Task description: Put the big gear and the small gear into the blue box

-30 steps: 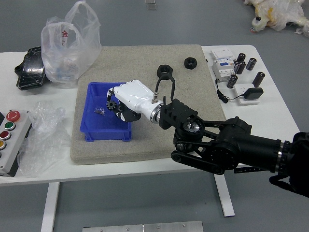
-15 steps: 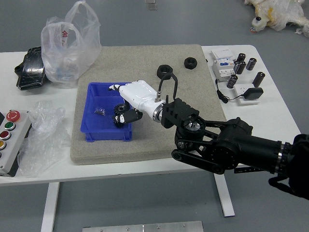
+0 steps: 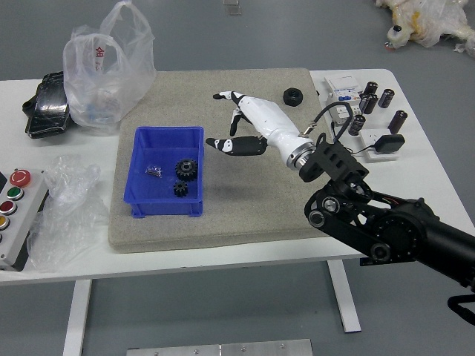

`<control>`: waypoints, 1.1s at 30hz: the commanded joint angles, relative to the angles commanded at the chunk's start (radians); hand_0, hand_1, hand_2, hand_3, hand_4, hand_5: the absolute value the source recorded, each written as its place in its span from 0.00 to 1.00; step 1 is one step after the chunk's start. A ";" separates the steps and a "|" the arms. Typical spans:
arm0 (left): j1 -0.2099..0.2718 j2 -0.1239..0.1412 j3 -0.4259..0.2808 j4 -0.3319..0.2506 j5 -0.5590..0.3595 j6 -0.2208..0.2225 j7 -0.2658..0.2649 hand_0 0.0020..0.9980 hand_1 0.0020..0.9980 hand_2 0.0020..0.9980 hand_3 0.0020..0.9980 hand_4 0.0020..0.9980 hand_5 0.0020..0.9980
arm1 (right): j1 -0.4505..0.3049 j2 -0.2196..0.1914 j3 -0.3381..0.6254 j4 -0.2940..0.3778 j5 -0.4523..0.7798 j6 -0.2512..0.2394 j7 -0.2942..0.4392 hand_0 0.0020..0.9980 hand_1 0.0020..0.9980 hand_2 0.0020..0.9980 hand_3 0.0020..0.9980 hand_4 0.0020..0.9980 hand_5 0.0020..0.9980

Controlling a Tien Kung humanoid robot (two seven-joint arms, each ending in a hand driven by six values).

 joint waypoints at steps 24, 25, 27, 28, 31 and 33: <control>0.006 -0.006 0.015 0.005 -0.016 0.001 -0.017 0.63 0.46 0.50 0.64 0.63 0.28 | -0.517 -0.072 0.623 0.081 0.445 0.068 0.321 0.44 0.61 0.67 0.71 0.79 0.42; 0.005 -0.007 0.017 0.005 -0.018 0.001 -0.017 0.63 0.46 0.50 0.64 0.63 0.28 | -0.520 -0.070 0.634 0.079 0.467 0.077 0.332 0.44 0.61 0.67 0.71 0.79 0.42; 0.004 -0.008 0.019 0.005 -0.023 0.001 -0.019 0.63 0.46 0.50 0.64 0.63 0.28 | -0.527 -0.067 0.653 0.074 0.512 0.094 0.353 0.44 0.61 0.67 0.71 0.79 0.42; 0.004 -0.008 0.020 0.005 -0.024 0.002 -0.019 0.63 0.46 0.50 0.64 0.63 0.28 | -0.529 -0.066 0.660 0.072 0.531 0.101 0.361 0.44 0.61 0.67 0.71 0.79 0.42; 0.001 -0.008 0.024 0.006 -0.030 0.002 -0.022 0.63 0.46 0.50 0.64 0.63 0.28 | -0.536 -0.064 0.679 0.066 0.589 0.121 0.384 0.52 0.63 0.67 0.68 0.80 0.46; -0.001 -0.007 0.027 0.007 -0.035 0.003 -0.025 0.63 0.46 0.50 0.64 0.63 0.28 | -0.539 -0.063 0.689 0.065 0.611 0.131 0.395 0.52 0.63 0.67 0.68 0.80 0.46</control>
